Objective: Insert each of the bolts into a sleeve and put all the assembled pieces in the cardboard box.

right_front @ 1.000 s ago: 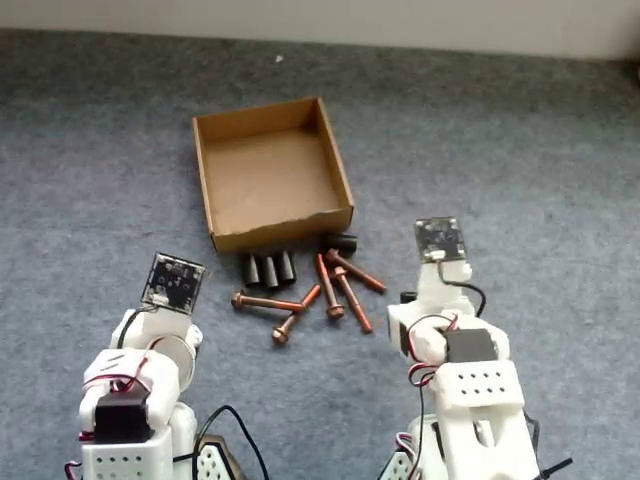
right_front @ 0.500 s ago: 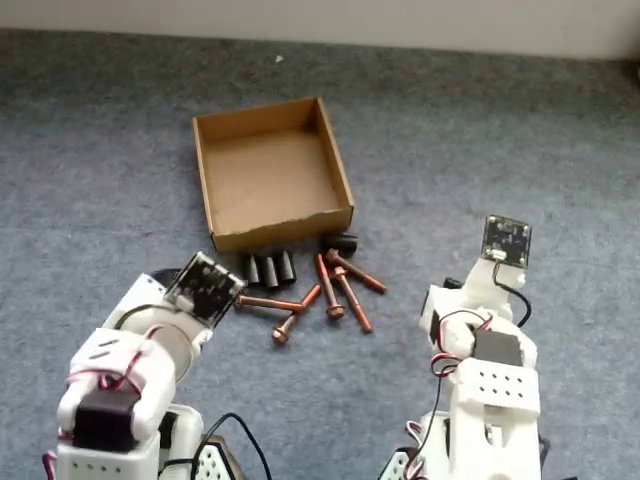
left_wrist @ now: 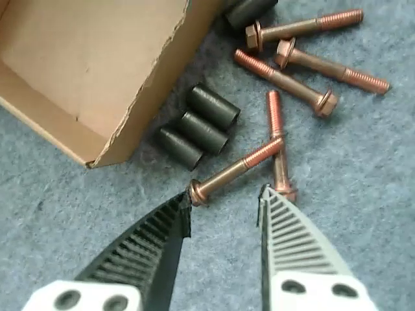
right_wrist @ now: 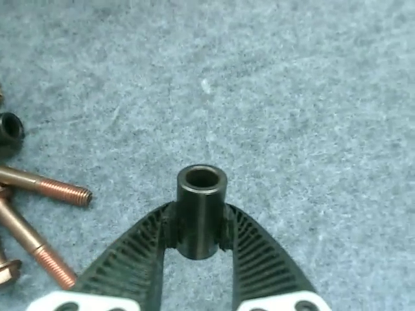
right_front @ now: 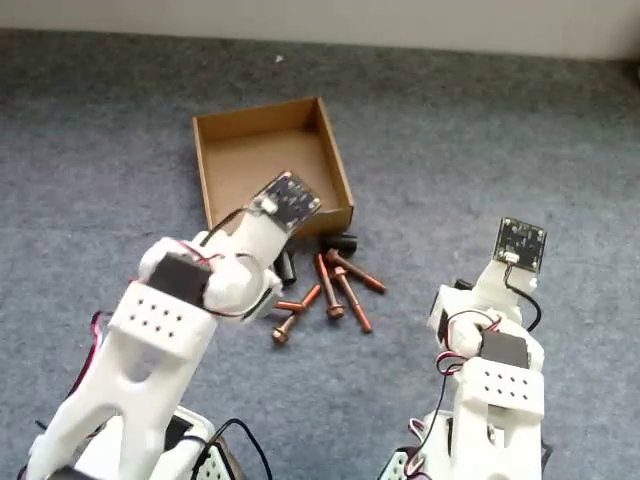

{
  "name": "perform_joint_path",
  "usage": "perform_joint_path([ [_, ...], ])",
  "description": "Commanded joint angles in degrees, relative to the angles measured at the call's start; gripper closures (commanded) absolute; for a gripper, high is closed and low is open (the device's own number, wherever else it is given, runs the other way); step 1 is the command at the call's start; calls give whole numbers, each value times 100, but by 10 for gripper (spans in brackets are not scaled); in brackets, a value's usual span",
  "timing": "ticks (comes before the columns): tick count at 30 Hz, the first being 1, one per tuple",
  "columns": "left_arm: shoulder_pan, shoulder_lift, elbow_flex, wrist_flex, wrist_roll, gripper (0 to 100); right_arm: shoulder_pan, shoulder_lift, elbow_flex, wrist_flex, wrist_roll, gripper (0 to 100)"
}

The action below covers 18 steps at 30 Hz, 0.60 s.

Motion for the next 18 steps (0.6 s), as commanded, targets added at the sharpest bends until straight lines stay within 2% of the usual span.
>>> perform_joint_path([
  [1,365,831,-611,-554,633,808,57,-171,-57,-127,-70,993],
  [8,945,1903,-655,-1336,1081,808,57,-171,-57,-127,-70,993],
  [14,971,2510,-664,-1943,1178,808,171,-171,-57,-127,-70,993],
  [18,1200,2853,-866,-2092,2031,805,171,-171,-57,-127,-70,993],
])
